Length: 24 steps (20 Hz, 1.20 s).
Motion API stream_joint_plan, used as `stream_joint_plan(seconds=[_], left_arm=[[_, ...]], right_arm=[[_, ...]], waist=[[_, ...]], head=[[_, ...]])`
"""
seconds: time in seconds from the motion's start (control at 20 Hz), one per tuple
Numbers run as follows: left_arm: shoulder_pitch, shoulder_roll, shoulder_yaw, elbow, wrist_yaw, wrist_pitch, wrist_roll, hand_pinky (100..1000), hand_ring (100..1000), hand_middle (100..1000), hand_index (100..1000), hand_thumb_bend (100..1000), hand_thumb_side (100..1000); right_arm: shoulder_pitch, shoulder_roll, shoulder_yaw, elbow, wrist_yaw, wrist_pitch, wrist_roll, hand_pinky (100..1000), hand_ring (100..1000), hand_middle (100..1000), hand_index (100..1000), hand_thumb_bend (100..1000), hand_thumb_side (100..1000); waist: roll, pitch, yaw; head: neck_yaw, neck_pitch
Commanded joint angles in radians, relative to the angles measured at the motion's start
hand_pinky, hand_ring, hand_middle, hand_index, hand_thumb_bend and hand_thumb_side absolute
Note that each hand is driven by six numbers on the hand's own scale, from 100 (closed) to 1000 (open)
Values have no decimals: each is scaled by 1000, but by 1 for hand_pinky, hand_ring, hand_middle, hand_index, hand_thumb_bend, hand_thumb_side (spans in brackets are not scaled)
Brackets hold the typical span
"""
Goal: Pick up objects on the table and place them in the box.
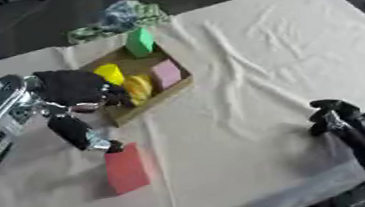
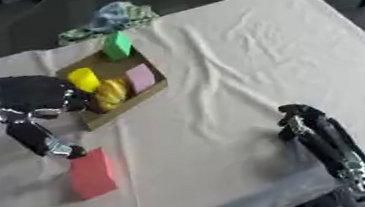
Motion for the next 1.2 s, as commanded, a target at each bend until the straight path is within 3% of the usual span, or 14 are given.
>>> stream_joint_plan(seconds=[0.05,0.4,0.65,1.2], left_arm=[[-24,30,-15,-59,29,-180,-228,855,828,865,947,560,1000],[-4,56,-47,-145,-28,-182,-273,842,826,866,945,660,1000],[38,38,-34,-126,-141,-175,-223,837,823,866,944,695,1000],[88,11,-35,-88,-272,-188,-112,819,804,850,932,621,989]], right_arm=[[-9,-17,-6,-6,5,0,0,526,517,529,748,100,667],[-11,-19,-6,-5,6,0,0,526,517,529,748,100,666],[-13,-18,-7,-5,6,-1,-1,526,517,529,748,100,663],[-15,-17,-7,-5,6,0,-1,526,517,529,748,100,664]], waist=[[-3,-24,-1],[0,-24,-1],[-3,-23,-2],[-3,-20,-2]], head=[[1,-4],[-2,-4],[-4,-4],[-3,-4]])
